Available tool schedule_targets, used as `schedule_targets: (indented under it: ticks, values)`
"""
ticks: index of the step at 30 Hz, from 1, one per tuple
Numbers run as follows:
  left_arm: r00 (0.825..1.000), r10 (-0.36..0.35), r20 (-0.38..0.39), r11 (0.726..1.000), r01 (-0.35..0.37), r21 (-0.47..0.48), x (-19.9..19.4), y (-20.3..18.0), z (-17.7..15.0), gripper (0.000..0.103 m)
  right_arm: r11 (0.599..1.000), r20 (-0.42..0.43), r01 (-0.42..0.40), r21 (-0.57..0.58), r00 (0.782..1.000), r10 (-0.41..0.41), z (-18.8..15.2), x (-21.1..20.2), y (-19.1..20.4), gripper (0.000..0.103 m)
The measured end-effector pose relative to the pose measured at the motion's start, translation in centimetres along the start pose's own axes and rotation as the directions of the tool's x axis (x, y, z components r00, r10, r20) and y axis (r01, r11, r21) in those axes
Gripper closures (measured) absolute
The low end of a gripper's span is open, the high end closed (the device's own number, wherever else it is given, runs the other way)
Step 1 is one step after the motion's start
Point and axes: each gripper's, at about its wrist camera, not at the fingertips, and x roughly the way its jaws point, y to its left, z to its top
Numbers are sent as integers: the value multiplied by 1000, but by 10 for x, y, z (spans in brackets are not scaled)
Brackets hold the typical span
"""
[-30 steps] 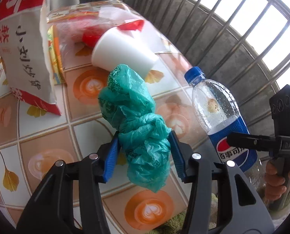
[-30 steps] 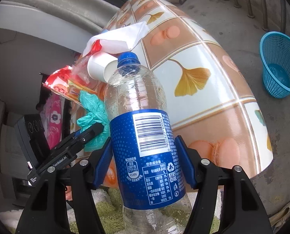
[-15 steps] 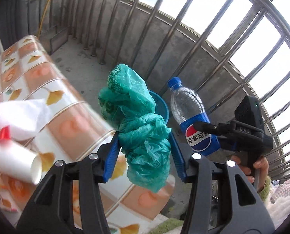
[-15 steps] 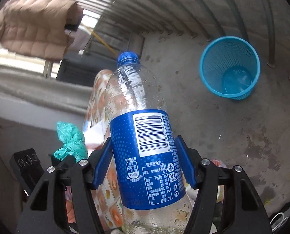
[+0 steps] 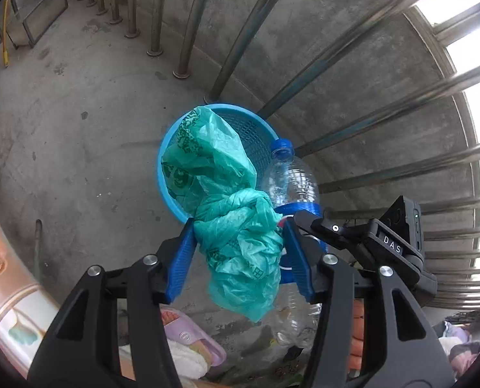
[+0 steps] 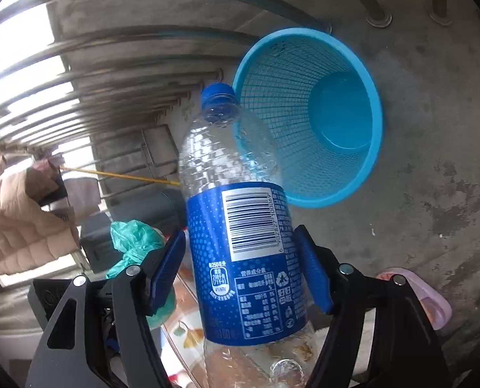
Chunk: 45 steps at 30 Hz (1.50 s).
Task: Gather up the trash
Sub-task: 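Carry bottle and bag to the blue wastebasket and open both grippers, then move both tools back over the table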
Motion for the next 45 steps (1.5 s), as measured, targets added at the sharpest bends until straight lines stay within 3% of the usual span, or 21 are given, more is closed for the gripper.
schedule_targets:
  ticks: [2,7,14,18,21,23,26,29,32,34,36,38,41,43,45]
  values:
    - [1000,-3,28,1000,3,-12,9,1,3,33,999,48,2,50,999,-5,16,6,-10,28]
    - [997,-14,75,1000,12,21,6,-6,-2,30,999,103,-7,50,995,2,30,0,-17,26]
    - [982,-78,172,994,62,96,-33,-12,-21,25,991,211,65,-113,977,-40,-2,-39,12,26]
    - [970,-101,220,985,66,160,-70,-20,-42,24,950,310,179,-255,946,-95,-33,-65,48,26]
    - [958,-121,260,976,67,208,-109,-26,-68,24,887,400,279,-369,909,-119,-64,-83,80,18]
    - [949,-136,285,973,74,217,-136,-27,-86,24,821,467,346,-455,877,-111,-90,-94,104,14]
    - [929,-136,345,973,59,223,-178,-21,-121,24,692,554,442,-571,829,-73,-135,-105,137,7]
    - [901,-110,419,974,14,225,-219,-9,-163,24,543,594,504,-672,804,-11,-183,-105,165,6]
    - [862,-58,503,981,-46,191,-255,10,-210,24,409,563,499,-764,825,44,-226,-97,189,6]
    - [835,-8,551,986,-85,143,-277,29,-243,21,341,502,450,-825,861,79,-253,-92,201,6]
    - [794,75,603,986,-149,74,-294,50,-277,20,292,420,380,-878,903,88,-273,-87,212,6]
    - [757,157,634,977,-212,12,-305,70,-305,20,264,310,278,-924,947,86,-293,-79,220,6]
    - [706,259,659,957,-282,-73,-313,97,-347,20,245,128,117,-962,991,29,-321,-55,228,6]
    - [678,296,673,944,-316,-97,-314,111,-375,20,237,7,13,-971,1000,-27,-340,-32,228,6]
    - [662,331,672,932,-342,-122,-311,122,-397,20,220,-89,-67,-973,992,-92,-363,-6,227,6]
